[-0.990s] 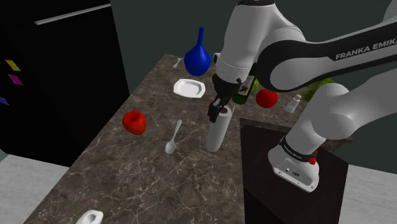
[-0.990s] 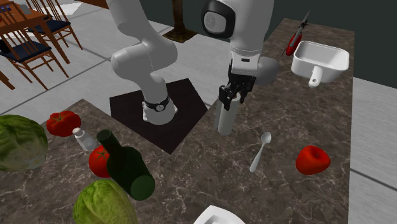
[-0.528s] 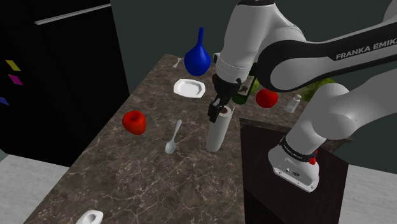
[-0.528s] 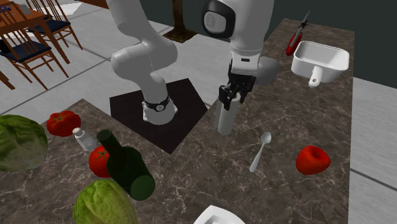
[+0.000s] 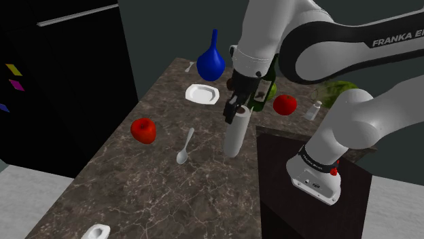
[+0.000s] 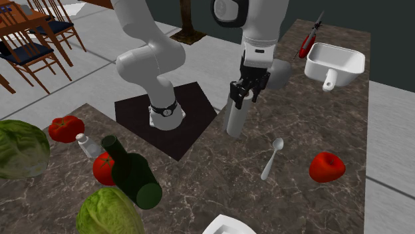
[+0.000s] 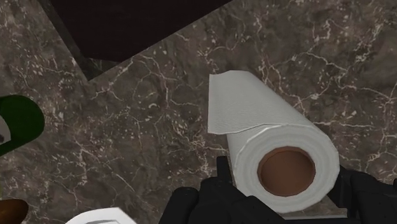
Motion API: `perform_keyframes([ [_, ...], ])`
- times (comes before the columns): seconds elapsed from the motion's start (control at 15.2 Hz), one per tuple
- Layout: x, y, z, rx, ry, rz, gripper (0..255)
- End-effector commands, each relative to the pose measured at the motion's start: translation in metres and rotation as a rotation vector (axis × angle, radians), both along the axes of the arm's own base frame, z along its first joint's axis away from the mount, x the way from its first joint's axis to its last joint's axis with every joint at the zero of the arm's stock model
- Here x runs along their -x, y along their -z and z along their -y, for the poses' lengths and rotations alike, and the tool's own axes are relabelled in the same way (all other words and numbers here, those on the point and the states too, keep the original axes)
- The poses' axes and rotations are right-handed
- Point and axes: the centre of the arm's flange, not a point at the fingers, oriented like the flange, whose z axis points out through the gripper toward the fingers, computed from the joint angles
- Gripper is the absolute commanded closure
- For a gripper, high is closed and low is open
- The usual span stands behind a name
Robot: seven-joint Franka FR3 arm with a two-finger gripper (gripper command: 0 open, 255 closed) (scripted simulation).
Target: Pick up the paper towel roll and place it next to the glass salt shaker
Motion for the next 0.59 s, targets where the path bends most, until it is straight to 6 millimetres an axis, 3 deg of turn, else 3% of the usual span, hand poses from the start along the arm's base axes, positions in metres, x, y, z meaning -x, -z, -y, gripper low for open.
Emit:
perform_keyframes([
  [0.0,0.001,-0.011,0.000,0.000,0.000,0.000,255],
  [0.53,0.001,-0.053,0.000,0.000,0.000,0.000,255],
])
